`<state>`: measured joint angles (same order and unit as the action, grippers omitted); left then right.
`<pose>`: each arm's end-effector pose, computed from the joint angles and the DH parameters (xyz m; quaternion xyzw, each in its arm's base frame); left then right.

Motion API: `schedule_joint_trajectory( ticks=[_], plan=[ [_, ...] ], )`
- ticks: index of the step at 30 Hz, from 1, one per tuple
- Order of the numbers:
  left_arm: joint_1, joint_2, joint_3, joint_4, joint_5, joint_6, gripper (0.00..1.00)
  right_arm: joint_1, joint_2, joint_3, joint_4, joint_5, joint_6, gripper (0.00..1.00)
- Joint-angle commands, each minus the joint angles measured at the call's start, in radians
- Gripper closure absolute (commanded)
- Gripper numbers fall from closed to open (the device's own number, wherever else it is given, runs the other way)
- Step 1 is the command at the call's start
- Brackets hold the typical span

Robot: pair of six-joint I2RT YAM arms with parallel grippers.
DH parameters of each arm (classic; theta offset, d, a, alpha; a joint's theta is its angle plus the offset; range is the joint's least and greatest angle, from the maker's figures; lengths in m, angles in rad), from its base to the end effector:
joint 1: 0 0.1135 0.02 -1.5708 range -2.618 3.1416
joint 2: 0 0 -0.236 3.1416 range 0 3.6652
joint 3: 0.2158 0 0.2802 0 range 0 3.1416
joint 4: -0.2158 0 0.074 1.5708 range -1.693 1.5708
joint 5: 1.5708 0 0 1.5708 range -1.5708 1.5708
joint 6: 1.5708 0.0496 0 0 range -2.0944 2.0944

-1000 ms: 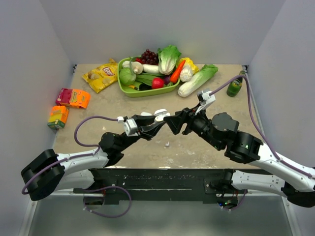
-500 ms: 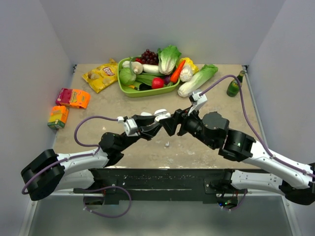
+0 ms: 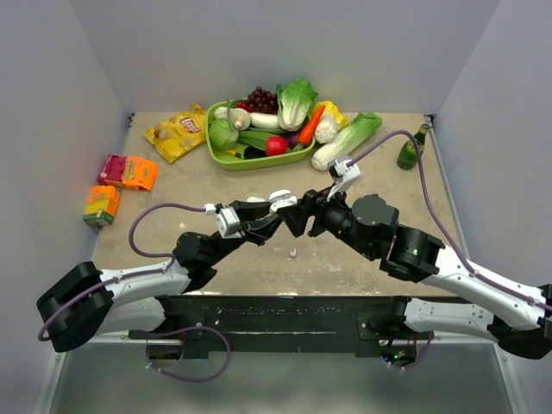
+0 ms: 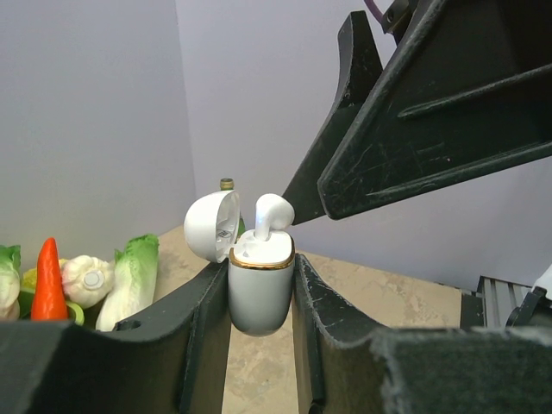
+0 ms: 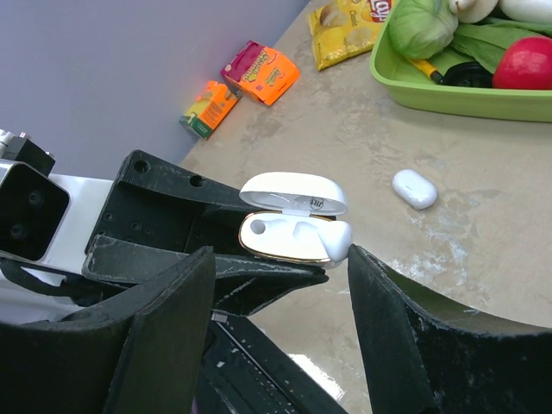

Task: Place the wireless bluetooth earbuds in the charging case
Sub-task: Adjust the earbud with the charging case.

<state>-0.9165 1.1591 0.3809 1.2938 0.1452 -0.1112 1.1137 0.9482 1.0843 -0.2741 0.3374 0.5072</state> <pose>0.1584 -0.2184 0.2411 0.2544 0.4374 -0.4554 0.7325 0.1317 0.2306 0.3852 -0.1168 0.7425 0.3818 0.5379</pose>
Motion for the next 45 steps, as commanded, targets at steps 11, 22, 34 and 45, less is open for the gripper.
schedule_joint_trajectory(
  ticks=[11,22,34,45],
  plan=[
    [-0.001,0.022,0.019,0.516,0.011,0.01,1.0,0.005,0.014,0.009,0.11,-0.12,0.008,0.35],
    [-0.001,0.048,0.032,0.533,0.013,-0.001,1.0,0.005,0.02,0.009,0.119,-0.127,0.011,0.35],
    [-0.001,0.03,0.013,0.533,-0.002,0.007,1.0,0.005,-0.081,0.005,0.029,0.058,-0.039,0.37],
    [-0.001,-0.038,0.009,0.484,0.019,0.005,1.0,0.005,-0.178,-0.081,-0.077,0.216,-0.084,0.43]
  ],
)
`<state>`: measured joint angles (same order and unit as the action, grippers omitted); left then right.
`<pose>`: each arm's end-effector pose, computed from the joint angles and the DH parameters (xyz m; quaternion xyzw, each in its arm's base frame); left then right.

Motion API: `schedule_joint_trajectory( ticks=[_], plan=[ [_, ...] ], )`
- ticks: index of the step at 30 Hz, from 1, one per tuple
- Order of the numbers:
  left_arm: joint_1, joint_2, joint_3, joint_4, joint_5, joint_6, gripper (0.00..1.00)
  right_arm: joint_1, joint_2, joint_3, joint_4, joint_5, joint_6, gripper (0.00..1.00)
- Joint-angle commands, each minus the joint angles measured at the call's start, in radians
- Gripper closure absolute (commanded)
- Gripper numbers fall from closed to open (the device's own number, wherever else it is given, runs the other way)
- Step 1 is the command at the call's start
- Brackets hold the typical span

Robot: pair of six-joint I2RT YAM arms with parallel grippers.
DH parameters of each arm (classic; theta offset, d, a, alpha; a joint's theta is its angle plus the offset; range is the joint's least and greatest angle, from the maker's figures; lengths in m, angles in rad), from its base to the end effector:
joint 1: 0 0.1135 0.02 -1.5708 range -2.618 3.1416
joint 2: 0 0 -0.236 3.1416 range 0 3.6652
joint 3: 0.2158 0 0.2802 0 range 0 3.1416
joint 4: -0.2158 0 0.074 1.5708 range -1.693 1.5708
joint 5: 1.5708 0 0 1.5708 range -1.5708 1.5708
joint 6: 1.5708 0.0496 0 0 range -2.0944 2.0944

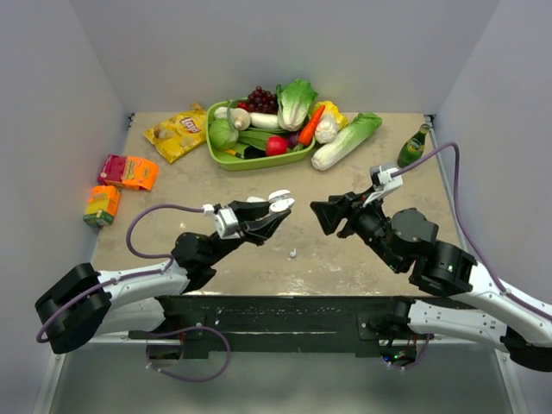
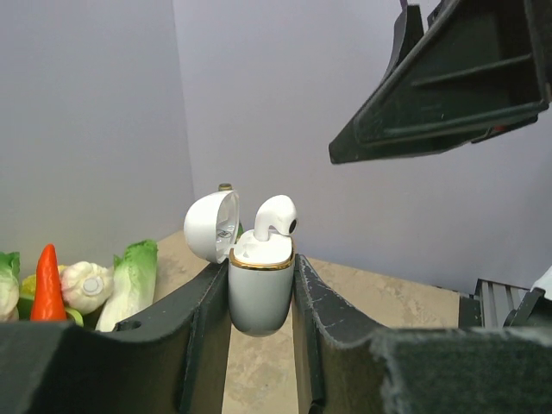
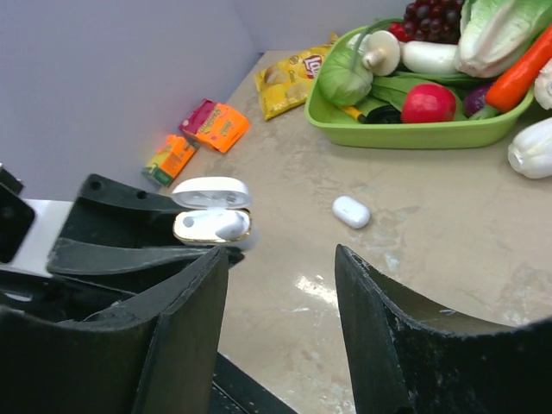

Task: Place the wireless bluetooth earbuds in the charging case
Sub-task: Adjust the earbud with the charging case.

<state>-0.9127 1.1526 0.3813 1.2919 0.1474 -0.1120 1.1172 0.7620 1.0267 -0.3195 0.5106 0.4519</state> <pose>0.1587 -0.2173 0.2426 0.2535 0.4356 -0.4552 0.7340 0.1159 0.1825 0.3995 -0.0654 0.7208 0.3402 0.6003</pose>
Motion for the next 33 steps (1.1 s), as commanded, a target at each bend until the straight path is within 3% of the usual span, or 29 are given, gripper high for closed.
schedule_joint_trajectory(
  ticks=[1,11,33],
  plan=[
    [-0.005,-0.03,0.007,0.484,0.017,0.006,1.0,0.001,0.011,-0.028,-0.02,0.036,-0.028,0.42],
    [-0.005,-0.024,0.007,0.484,0.029,-0.008,1.0,0.001,0.063,-0.031,0.045,-0.027,-0.041,0.4],
    [-0.005,-0.005,-0.018,0.515,0.047,-0.034,1.0,0.001,0.089,0.013,0.077,-0.001,-0.084,0.39]
  ],
)
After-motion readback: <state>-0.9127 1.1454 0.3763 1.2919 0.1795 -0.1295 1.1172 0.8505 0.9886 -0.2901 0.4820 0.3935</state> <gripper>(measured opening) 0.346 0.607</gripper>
